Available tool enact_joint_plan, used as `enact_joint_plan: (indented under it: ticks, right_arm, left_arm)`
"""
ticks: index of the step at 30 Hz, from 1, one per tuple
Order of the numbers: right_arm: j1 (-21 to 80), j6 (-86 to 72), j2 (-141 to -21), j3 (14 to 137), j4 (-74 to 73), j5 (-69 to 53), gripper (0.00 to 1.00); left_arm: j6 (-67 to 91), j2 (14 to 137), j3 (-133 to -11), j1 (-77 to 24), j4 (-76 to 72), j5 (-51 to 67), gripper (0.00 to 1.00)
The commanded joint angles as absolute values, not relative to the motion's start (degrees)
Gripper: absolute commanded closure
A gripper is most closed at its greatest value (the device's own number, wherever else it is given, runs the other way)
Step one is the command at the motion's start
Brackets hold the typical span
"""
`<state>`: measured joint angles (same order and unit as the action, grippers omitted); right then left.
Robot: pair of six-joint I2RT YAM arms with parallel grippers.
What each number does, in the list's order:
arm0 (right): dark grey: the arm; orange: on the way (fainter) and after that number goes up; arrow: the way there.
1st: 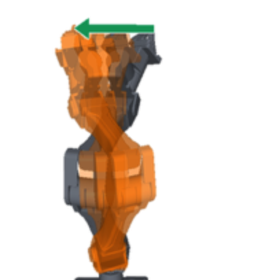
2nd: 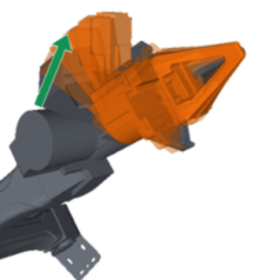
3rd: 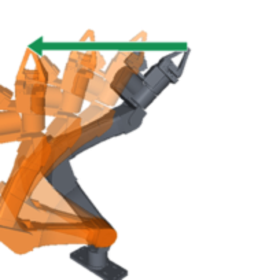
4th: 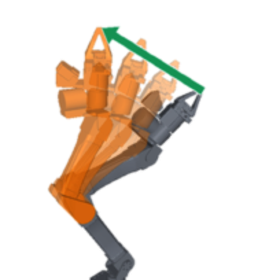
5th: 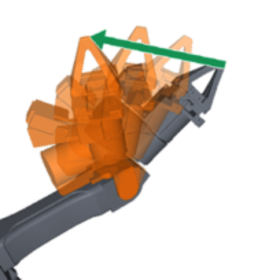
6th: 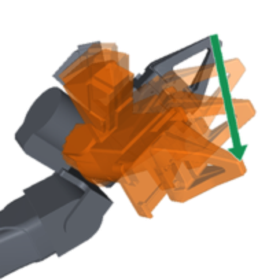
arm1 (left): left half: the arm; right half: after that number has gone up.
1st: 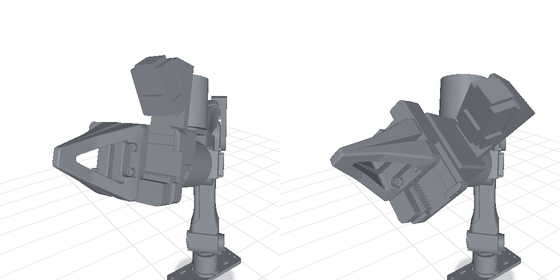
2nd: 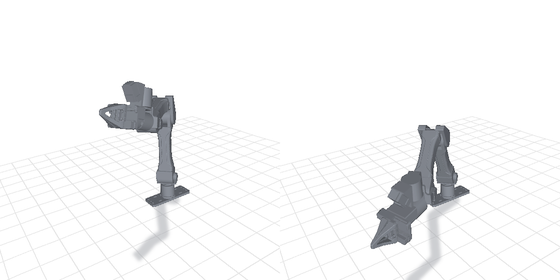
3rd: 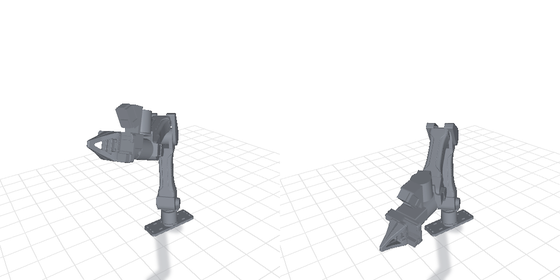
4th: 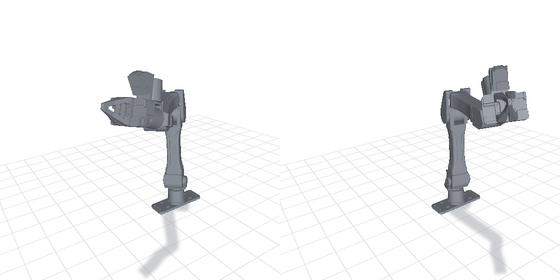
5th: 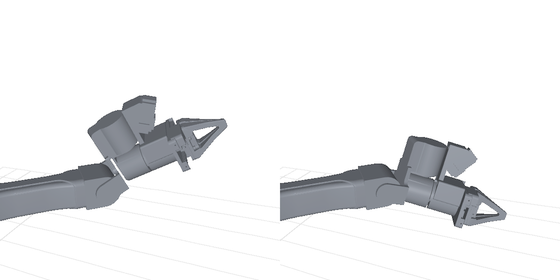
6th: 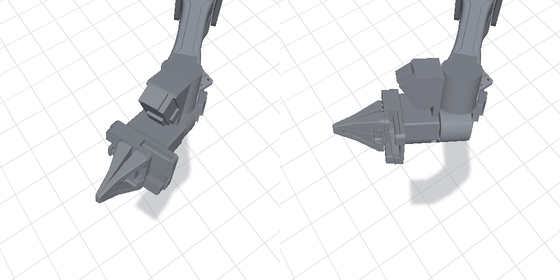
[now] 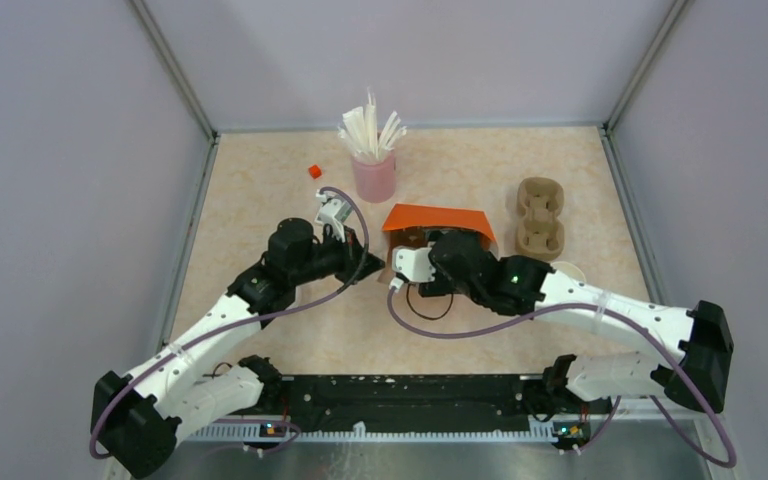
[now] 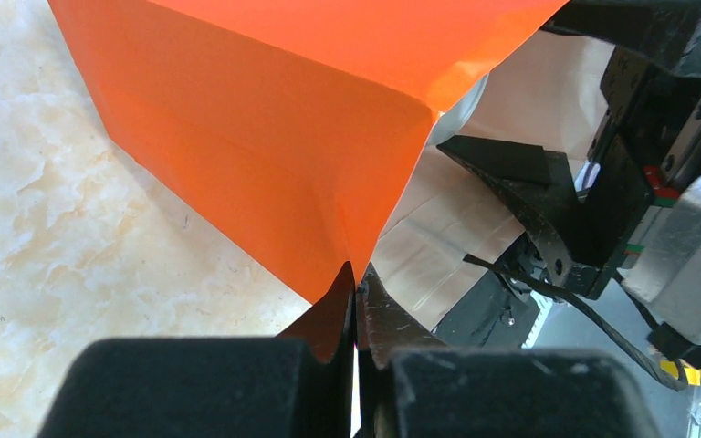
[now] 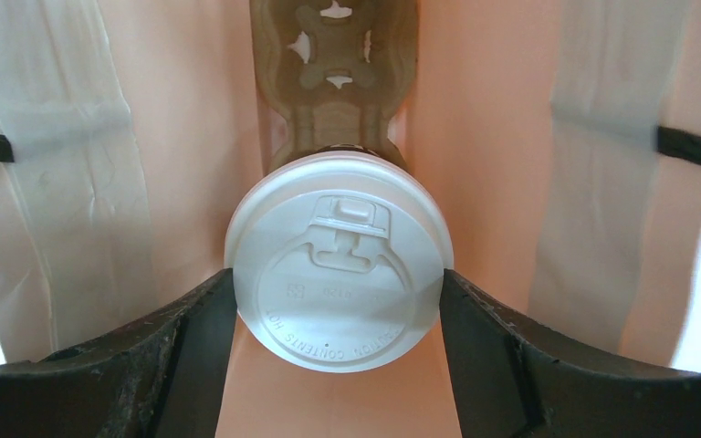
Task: Pack the takeout coffee
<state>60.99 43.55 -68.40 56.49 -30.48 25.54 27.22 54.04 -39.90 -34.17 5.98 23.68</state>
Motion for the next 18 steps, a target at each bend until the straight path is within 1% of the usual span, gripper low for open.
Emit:
enact_joint_plan:
  ticks: [1, 5, 13, 18]
  right_arm:
    - [60.92, 46.53, -67.44, 62.49, -30.77, 26.21, 0.39]
    - [60.98, 48.13, -68.82, 64.11, -31.03, 26.19, 0.39]
    - [59.83, 51.75, -66.34, 56.10, -29.45, 26.42, 0.39]
    - [58.16, 53.80, -66.44, 53.87, -25.46, 26.22, 0.39]
  left_arm:
    - [26.46, 53.63, -39.62, -34.33, 3.15, 23.74, 1.00]
    - [26.17, 53.48, -39.59, -34.43, 3.19, 23.36, 1.00]
    - [27.46, 53.55, -39.98, -34.43, 1.93, 25.01, 1.00]
    - [29.08, 53.52, -38.93, -34.45, 0.44, 26.83, 1.00]
